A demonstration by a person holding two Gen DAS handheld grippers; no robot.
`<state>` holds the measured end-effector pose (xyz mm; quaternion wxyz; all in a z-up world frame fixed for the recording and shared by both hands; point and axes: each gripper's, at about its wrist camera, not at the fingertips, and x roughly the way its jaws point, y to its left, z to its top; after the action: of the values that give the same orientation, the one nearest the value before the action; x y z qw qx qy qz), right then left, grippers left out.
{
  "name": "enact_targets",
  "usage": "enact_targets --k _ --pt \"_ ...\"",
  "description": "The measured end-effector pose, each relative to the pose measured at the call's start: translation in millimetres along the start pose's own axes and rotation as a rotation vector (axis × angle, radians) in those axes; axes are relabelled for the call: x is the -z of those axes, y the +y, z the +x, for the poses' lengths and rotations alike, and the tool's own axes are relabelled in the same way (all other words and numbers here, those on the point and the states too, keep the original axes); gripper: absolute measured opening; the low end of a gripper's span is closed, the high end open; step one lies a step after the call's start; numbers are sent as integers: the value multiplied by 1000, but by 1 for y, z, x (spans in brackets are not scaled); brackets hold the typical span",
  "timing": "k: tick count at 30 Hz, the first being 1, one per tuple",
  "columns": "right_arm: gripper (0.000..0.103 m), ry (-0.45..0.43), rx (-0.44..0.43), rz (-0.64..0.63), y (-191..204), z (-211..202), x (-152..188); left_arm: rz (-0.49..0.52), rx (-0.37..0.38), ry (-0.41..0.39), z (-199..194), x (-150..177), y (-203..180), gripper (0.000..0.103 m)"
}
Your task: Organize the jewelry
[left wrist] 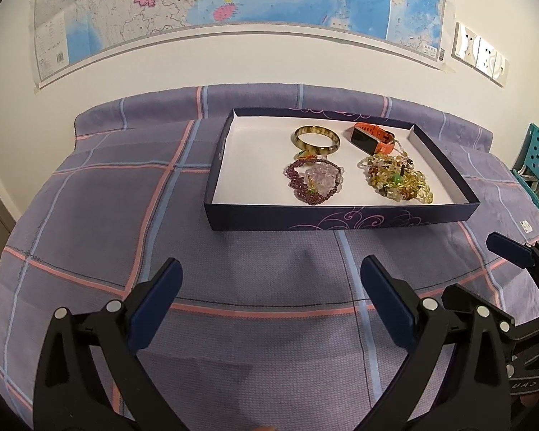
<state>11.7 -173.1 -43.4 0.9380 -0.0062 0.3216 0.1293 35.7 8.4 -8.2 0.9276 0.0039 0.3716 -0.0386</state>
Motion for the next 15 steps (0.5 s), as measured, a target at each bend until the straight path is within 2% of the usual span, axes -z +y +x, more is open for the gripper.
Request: enact_targets --k 15 --pt "96 4 -8 6 -1 1 0 -3 2 15 3 1 -1 98"
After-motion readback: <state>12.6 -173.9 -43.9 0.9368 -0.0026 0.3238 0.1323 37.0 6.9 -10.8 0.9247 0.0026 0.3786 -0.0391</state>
